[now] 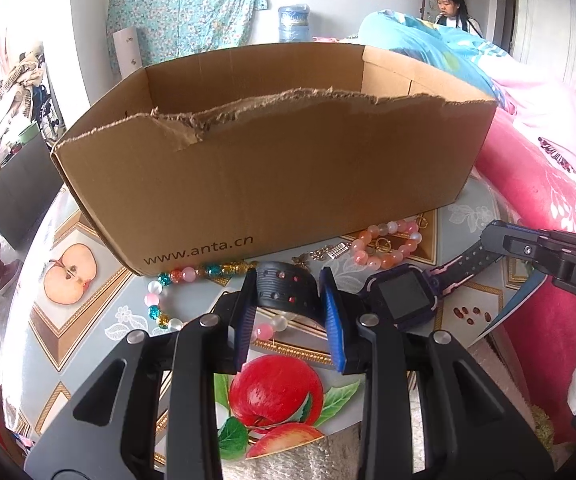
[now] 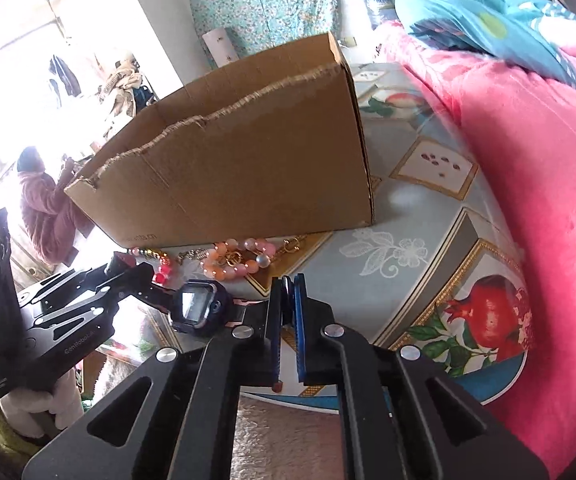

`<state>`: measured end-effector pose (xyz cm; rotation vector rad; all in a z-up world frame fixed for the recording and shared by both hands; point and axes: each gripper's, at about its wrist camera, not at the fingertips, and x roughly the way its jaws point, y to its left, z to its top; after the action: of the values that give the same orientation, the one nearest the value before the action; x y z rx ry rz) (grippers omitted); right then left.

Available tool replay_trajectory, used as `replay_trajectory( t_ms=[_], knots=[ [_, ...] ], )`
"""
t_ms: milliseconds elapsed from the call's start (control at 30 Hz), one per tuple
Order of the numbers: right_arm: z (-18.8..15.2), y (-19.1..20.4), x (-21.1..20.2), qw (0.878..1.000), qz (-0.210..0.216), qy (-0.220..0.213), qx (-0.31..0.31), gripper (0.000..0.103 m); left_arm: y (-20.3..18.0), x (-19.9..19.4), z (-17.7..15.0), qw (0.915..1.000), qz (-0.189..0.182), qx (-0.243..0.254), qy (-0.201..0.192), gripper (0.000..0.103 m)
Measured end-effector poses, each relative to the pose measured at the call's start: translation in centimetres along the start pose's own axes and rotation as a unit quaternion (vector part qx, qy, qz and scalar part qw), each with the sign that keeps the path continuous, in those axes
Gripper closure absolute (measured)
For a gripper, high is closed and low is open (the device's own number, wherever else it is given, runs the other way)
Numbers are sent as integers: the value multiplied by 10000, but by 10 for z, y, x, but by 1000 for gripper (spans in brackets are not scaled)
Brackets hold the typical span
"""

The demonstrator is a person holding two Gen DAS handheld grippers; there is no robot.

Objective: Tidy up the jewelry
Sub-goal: 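Lift the black smartwatch with the left tool into the box and release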

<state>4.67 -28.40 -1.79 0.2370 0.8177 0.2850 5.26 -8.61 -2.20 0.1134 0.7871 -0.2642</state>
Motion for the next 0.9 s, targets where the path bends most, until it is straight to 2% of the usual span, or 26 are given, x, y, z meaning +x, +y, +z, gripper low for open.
replay_trajectory(
  t_ms=[167, 333, 467, 600, 733, 800, 900],
  knots=[
    [12, 25, -28, 9987, -132, -268, -408, 97, -4, -18, 9, 9996, -178, 102, -194, 77],
    [36, 45, -68, 9963, -103, -542, -663, 97, 6, -52, 29, 9973, -566, 54, -460, 78],
    [76, 63, -92, 9909, 70, -957, -944, 98, 26, -79, 66, 9922, -935, -96, -815, 78],
    [132, 71, -78, 9872, 274, -1091, -1127, 98, 50, -74, 116, 9904, -995, -231, -934, 78],
    [192, 64, -16, 9938, 558, -384, -880, 97, 80, -25, 164, 9925, -1016, -506, -447, 78],
    [212, 59, 22, 9957, 548, 45, -747, 98, 89, 10, 186, 9953, -823, -499, -113, 78],
    [231, 44, 83, 9953, 510, 733, -386, 97, 99, 59, 208, 9950, -702, -556, 451, 78]
  ],
)
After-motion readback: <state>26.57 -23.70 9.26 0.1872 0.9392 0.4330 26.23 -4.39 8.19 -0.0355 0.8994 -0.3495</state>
